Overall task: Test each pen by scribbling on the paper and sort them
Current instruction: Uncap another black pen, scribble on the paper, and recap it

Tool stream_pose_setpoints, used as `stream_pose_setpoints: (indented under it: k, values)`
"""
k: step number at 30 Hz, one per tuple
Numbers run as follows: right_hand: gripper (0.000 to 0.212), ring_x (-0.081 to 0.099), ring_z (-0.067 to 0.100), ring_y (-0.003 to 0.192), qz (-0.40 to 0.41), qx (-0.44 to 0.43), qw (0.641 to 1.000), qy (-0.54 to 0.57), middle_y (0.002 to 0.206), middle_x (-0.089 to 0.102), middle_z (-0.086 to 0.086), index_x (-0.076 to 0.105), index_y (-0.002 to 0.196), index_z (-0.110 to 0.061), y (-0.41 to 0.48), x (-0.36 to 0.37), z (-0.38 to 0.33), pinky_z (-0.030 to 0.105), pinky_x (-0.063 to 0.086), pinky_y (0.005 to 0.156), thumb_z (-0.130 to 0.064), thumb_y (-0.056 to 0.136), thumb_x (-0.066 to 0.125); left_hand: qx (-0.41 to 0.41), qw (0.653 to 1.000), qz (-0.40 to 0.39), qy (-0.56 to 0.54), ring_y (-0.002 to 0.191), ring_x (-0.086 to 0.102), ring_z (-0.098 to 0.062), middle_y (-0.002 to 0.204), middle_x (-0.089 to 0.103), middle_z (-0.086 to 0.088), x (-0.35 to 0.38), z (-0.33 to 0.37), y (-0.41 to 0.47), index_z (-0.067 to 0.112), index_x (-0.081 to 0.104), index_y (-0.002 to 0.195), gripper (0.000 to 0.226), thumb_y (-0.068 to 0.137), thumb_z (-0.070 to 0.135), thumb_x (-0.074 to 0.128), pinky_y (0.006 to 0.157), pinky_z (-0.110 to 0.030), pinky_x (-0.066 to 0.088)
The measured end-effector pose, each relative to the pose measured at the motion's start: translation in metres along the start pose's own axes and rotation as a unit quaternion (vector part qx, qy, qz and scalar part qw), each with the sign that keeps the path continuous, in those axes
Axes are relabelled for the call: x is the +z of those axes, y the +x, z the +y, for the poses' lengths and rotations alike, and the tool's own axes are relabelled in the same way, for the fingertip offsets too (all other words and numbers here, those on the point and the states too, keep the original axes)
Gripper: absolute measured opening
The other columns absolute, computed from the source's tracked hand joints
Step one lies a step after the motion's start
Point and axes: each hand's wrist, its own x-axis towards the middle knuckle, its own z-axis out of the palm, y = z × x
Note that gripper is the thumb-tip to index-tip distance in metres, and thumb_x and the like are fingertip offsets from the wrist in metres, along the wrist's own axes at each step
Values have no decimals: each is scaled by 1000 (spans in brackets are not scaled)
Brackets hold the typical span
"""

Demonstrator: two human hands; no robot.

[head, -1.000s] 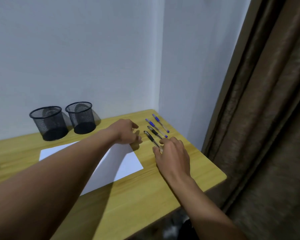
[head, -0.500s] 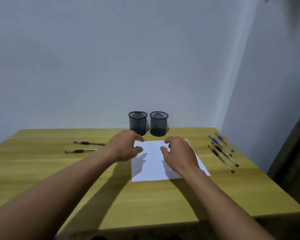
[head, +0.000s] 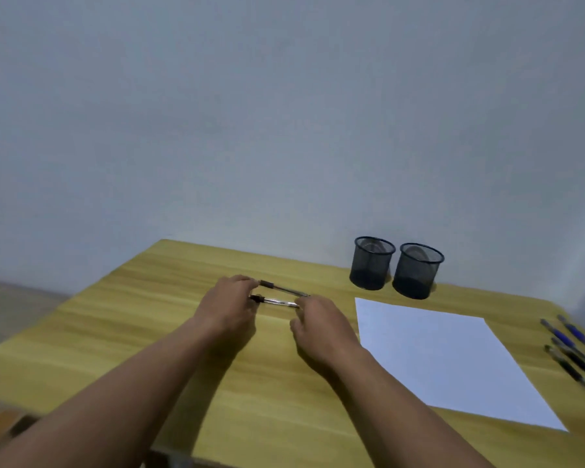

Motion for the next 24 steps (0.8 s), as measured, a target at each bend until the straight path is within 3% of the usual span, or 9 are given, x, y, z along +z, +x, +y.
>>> stream_pose_setpoints:
  k: [3, 7, 9, 13, 15, 17, 20, 22, 24]
  values:
    - [18, 55, 26, 109, -8, -18, 999, -38, 117, 64, 6, 65, 109, -15, 14, 11, -1, 38, 51, 84, -18, 99, 50, -3, 999, -16, 33, 107, 59, -24, 120, 68, 0, 6, -12, 5, 27, 67, 118, 31, 91, 28, 51, 87, -40, 52]
    - [32, 50, 27, 115, 6, -42, 997, -69, 125, 61, 5, 64, 121, -16, 21, 21, 3, 39, 48, 92, -5, 98, 45, 10, 999, -5, 43, 98, 57, -22, 105, 66, 1, 11, -17, 6, 27, 70, 111, 24, 94, 27, 53, 79, -35, 49]
    - [30, 49, 26, 115, 17, -41, 997, -67, 127, 59, 5, 64, 124, -17, 21, 22, 5, 38, 47, 94, -10, 101, 46, 24, 999, 8, 34, 96, 57, -19, 104, 64, 2, 12, -16, 2, 25, 71, 111, 23, 95, 25, 54, 81, -35, 50]
    - [18, 49, 22, 109, 40, -25, 998, -37, 115, 59, 0, 66, 108, -21, 9, 10, 4, 38, 47, 90, -27, 102, 50, 61, 996, 39, -44, 88, 58, -16, 98, 61, 6, 6, -10, -5, 24, 72, 104, 16, 93, 23, 60, 73, -31, 49]
    - [12, 55, 19, 98, 63, 20, 995, 70, 104, 62, -3, 66, 97, -24, 0, -2, 3, 37, 50, 79, -30, 98, 55, 59, 991, 47, -113, 85, 61, -15, 93, 64, 6, -2, -3, -6, 23, 73, 101, 15, 93, 17, 63, 70, -27, 48]
    - [10, 60, 16, 80, 67, 95, 952, 283, 90, 66, -3, 69, 88, -23, -8, -19, 4, 34, 49, 67, -28, 94, 65, 34, 979, 53, -193, 79, 62, -13, 84, 69, 4, -13, 7, -7, 23, 75, 96, 13, 91, 15, 66, 65, -22, 45]
    - [6, 63, 14, 78, 52, 168, 818, 548, 76, 68, -1, 76, 86, -14, -19, -46, 8, 33, 51, 66, -15, 91, 74, 15, 957, 58, -284, 74, 63, -11, 78, 72, 8, -27, 30, -10, 24, 78, 90, 8, 86, 18, 73, 65, -23, 46]
    - [3, 65, 13, 81, 53, 186, 752, 631, 74, 68, -2, 76, 89, -15, -29, -57, 9, 31, 51, 66, -17, 90, 76, 27, 948, 41, -314, 79, 67, -6, 80, 75, 10, -32, 49, -13, 24, 79, 88, 7, 83, 19, 77, 71, -22, 49]
    - [6, 67, 11, 81, 59, 187, 741, 642, 79, 72, -2, 76, 93, -15, -37, -60, 10, 29, 51, 67, -20, 90, 76, 43, 939, 22, -339, 79, 69, -5, 79, 76, 8, -36, 70, -16, 22, 80, 87, 8, 81, 17, 79, 71, -21, 51]
